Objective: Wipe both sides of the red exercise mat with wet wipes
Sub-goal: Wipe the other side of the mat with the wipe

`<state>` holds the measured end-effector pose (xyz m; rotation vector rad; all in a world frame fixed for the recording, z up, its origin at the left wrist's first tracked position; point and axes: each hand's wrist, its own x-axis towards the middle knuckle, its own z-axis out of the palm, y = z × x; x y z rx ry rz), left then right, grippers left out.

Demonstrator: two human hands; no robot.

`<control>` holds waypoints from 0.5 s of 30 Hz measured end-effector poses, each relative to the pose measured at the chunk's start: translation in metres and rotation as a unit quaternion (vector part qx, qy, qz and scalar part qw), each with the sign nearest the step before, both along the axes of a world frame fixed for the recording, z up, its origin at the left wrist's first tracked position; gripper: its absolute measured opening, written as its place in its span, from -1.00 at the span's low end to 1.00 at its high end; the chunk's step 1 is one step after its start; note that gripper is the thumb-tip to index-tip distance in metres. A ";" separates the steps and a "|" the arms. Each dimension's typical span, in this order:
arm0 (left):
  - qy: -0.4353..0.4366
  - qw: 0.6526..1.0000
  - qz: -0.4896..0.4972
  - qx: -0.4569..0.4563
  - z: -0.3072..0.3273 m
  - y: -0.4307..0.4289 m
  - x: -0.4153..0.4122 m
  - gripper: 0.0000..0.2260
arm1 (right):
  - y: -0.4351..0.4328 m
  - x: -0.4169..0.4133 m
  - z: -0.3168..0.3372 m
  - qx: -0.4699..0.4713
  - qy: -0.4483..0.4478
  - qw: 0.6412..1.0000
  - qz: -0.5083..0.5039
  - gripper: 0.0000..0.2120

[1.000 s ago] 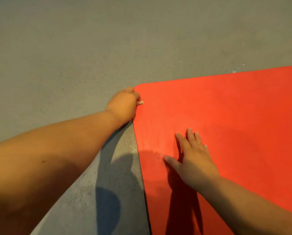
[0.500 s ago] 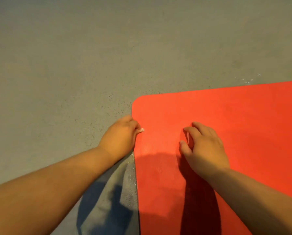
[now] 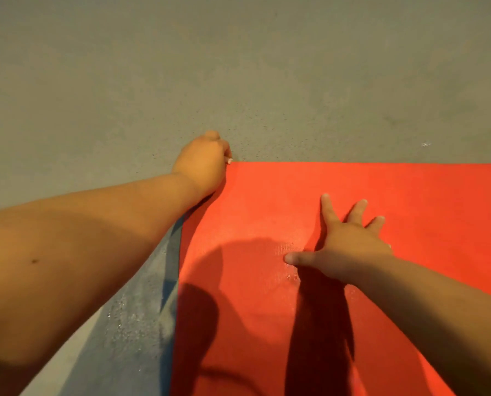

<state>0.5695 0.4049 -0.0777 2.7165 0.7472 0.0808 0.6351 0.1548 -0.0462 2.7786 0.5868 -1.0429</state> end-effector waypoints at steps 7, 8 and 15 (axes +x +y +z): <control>-0.014 0.997 -0.079 0.004 0.003 -0.013 -0.070 -0.83 | 0.009 0.002 -0.001 0.005 0.006 1.000 -0.009 0.31; -0.007 0.998 -0.061 0.002 0.003 -0.009 -0.074 -0.84 | 0.009 0.003 -0.003 0.009 0.005 1.000 -0.009 0.31; 0.001 0.999 -0.038 -0.026 -0.002 -0.039 -0.006 -0.81 | 0.007 0.000 -0.002 0.030 -0.007 0.999 -0.025 0.29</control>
